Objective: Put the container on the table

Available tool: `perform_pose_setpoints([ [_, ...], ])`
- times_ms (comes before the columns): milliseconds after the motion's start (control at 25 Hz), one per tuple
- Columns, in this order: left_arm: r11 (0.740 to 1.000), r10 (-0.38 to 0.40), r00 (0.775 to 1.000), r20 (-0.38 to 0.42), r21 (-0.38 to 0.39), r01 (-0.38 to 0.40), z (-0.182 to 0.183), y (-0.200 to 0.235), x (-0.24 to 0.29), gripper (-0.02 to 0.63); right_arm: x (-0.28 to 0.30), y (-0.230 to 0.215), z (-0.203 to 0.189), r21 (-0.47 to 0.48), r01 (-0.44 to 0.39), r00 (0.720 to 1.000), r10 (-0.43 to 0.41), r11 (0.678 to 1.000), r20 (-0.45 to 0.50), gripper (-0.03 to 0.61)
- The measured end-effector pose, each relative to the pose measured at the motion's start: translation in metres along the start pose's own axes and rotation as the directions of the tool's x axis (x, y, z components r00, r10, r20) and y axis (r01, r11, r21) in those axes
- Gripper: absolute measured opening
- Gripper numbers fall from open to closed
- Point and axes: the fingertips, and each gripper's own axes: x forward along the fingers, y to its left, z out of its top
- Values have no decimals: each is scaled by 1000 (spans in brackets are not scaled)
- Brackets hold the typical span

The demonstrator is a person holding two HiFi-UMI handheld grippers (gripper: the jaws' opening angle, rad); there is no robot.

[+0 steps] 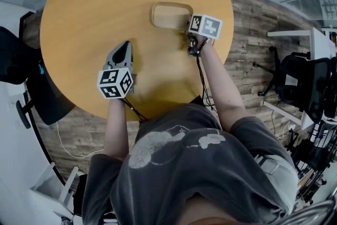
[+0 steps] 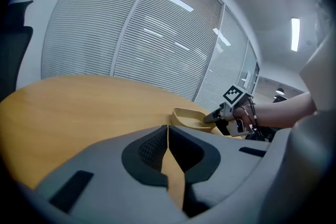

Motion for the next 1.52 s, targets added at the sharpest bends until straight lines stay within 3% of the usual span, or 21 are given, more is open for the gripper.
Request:
perform_pose_setpoints([
  [520, 1000, 21, 999, 47, 8, -22, 11, -19, -23, 0, -33, 0, 5, -8, -56, 997, 57, 998, 43, 69],
  [960, 995, 91, 989, 116, 19, -93, 18, -62, -46, 0, -67, -6, 0, -29, -167, 983, 169, 985, 66, 69],
  [1240, 988, 154, 977, 151, -8, -155, 17, -90, -58, 0, -89, -1, 2, -100, -256, 964, 262, 961, 49, 69],
  [1520, 980, 198, 964, 178, -21, -197, 13, -135, -64, 0, -118, -1, -11, -176, -361, 929, 369, 916, 12, 63],
])
